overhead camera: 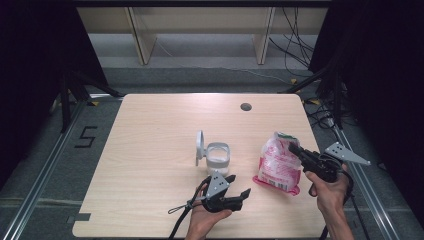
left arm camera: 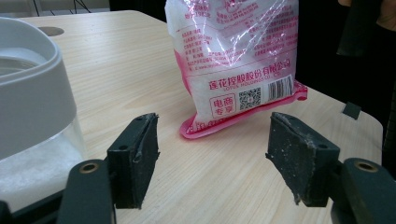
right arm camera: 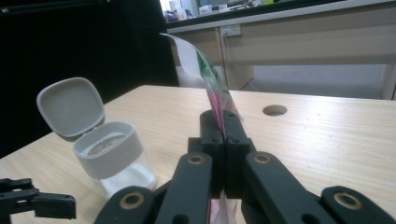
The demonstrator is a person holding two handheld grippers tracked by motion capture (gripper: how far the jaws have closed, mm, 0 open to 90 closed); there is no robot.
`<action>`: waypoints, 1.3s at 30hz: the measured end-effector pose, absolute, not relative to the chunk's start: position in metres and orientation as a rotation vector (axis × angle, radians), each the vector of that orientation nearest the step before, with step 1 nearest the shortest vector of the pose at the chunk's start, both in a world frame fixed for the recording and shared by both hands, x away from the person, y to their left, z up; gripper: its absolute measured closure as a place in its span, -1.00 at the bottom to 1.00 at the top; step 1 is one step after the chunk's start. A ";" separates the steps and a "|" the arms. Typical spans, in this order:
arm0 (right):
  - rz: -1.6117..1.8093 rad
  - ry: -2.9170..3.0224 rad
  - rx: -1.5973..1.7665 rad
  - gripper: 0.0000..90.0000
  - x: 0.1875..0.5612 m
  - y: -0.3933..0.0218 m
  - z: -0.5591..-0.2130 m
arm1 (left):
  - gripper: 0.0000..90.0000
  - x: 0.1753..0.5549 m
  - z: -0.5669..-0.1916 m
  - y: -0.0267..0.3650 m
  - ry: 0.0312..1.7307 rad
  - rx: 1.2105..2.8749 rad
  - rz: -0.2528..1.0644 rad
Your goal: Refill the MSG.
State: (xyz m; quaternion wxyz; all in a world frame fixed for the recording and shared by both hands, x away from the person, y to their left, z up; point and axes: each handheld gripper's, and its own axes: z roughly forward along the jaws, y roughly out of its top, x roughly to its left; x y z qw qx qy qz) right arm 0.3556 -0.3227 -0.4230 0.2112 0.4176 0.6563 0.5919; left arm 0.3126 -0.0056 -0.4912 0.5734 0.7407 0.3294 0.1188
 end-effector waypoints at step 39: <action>1.447 1.843 1.346 1.00 0.373 -0.340 -0.466 | -0.27 0.309 -0.495 0.012 0.817 1.746 0.303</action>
